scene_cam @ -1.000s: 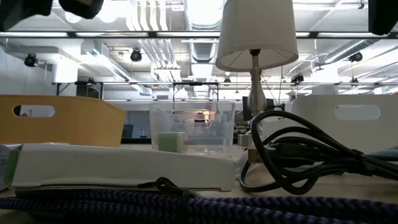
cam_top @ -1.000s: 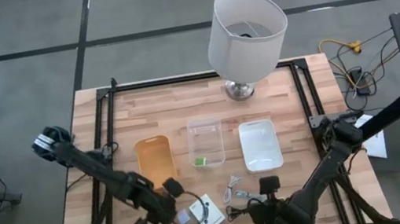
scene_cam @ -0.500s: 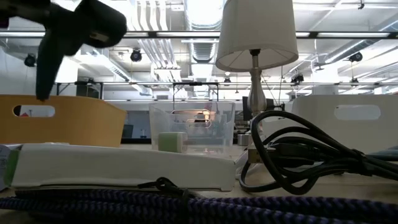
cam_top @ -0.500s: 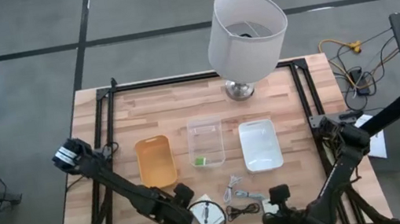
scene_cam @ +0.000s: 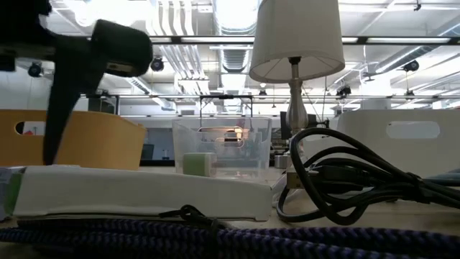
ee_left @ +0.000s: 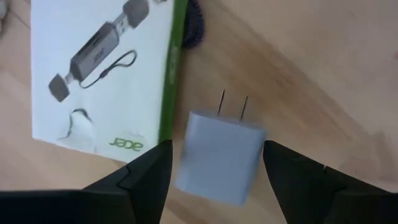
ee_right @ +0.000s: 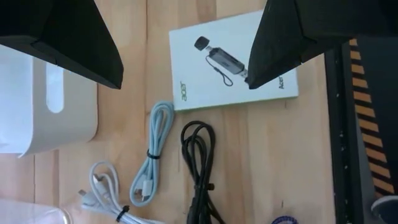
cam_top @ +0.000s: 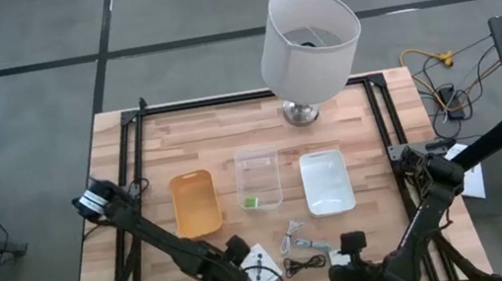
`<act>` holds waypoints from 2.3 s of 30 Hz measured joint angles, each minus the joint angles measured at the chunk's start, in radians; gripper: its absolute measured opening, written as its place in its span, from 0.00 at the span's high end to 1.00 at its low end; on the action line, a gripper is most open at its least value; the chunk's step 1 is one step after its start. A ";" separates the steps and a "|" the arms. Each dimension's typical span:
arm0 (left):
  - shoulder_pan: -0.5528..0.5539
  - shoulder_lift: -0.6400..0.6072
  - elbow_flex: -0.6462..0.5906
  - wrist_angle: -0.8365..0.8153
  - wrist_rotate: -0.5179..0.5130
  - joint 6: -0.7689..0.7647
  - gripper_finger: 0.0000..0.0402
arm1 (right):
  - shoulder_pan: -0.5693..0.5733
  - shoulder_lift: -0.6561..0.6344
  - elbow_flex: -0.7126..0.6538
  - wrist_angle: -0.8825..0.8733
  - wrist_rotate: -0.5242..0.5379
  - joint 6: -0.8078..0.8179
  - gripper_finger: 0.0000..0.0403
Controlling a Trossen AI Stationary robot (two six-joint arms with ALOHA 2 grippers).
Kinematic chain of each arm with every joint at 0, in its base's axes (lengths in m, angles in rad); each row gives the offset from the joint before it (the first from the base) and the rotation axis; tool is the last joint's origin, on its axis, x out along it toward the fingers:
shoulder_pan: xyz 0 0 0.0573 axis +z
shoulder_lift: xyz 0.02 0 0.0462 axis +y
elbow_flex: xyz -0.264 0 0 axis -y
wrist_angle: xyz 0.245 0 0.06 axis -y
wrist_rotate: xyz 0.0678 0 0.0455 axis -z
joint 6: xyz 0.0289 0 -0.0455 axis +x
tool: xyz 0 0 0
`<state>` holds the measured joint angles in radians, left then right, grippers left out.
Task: Pick and place items into bin
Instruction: Put the white charger adapter into the transparent bin
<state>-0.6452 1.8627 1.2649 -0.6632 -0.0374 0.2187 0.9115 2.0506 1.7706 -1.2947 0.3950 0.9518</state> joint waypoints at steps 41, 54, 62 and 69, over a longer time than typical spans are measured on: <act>0.275 -0.186 0.193 -0.194 -0.052 -0.248 0.53 | 0.000 0.002 -0.011 -0.045 0.032 0.385 0.19; 0.792 -0.089 0.203 -0.117 0.013 -0.020 0.53 | 0.002 0.002 -0.015 -0.060 0.031 0.613 0.19; 0.795 -0.004 0.201 -0.108 0.073 0.024 0.51 | -0.003 0.002 -0.020 -0.063 0.027 0.627 0.19; 0.775 0.002 0.201 -0.112 0.069 0.026 0.35 | -0.019 0.002 -0.026 -0.065 0.026 0.611 0.19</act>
<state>0.1301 1.8645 1.4658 -0.7753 0.0313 0.2448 0.8929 2.0525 1.7444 -1.3594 0.4213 1.5629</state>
